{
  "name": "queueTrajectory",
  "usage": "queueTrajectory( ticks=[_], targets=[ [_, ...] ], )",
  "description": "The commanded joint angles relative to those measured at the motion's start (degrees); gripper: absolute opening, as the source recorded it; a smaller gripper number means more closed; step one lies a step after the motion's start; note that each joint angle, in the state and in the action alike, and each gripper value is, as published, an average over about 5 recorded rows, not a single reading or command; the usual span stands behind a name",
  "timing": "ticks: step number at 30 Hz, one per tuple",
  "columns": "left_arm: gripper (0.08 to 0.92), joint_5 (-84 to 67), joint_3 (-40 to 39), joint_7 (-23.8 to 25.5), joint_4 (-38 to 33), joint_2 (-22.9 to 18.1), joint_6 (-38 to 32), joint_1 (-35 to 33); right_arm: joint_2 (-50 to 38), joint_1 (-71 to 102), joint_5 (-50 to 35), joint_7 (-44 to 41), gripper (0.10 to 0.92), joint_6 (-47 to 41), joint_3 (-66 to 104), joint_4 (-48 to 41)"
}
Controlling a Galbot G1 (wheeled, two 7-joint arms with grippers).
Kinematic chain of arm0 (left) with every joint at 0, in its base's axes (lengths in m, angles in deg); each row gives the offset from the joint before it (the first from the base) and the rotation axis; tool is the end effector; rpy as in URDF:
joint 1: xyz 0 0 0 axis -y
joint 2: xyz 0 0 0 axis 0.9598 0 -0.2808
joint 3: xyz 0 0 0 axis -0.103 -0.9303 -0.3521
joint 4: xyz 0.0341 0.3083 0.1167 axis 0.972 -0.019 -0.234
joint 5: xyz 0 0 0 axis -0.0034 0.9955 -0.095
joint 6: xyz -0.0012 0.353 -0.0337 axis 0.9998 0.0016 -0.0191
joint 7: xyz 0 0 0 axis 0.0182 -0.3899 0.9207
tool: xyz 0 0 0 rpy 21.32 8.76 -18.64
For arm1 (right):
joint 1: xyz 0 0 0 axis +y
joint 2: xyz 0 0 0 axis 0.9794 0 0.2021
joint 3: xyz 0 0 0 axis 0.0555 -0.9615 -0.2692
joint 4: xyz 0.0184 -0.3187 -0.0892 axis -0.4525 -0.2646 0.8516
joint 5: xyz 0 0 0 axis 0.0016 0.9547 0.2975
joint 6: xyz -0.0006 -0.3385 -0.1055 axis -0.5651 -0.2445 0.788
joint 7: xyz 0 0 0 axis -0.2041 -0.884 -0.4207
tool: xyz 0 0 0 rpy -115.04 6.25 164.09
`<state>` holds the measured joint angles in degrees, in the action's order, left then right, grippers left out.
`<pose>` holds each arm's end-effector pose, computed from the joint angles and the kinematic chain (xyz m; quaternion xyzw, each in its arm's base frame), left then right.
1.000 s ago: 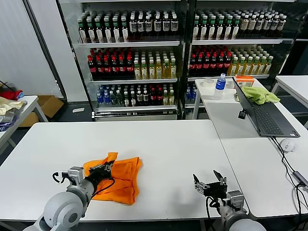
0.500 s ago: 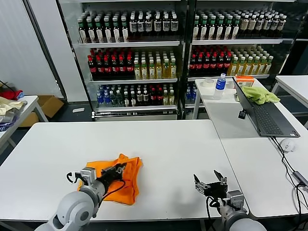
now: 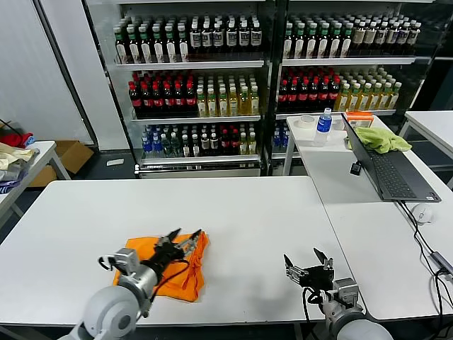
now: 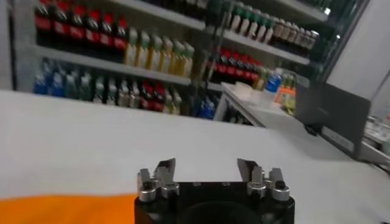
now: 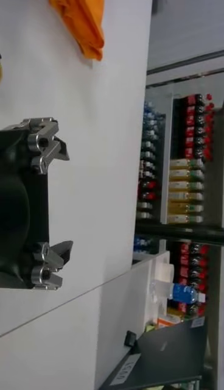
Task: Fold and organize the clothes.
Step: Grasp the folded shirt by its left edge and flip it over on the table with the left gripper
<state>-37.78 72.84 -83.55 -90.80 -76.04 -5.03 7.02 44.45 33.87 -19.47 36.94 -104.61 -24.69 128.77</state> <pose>0.2714 0.0342 -0.2274 -0.1520 -0.9644 0.0994 0.1924 0.2149 -0.0238 -0.2317 0.0885 -0.9752 0.0349 0.1998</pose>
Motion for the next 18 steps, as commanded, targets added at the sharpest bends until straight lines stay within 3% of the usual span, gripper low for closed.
queueTrajectory(
  ticks=[1, 5, 18],
  targets=[
    [0.732, 10.0, 16.5, 3.6, 8.5, 6.1, -3.7, -10.9, 0.3, -0.9, 0.1, -0.1, 0.823, 0.1, -0.1, 0.1],
    [0.809, 12.2, 16.8, 2.5, 11.1, 3.7, -4.2, -14.3, 0.5, -0.8, 0.2, -0.1, 0.823, 0.2, 0.0, 0.0],
    [0.823, 5.9, 15.6, 1.3, 11.2, 1.5, -4.6, -13.0, 0.9, 0.6, 0.9, 0.0, 0.823, 0.1, -0.1, 1.3]
  ],
)
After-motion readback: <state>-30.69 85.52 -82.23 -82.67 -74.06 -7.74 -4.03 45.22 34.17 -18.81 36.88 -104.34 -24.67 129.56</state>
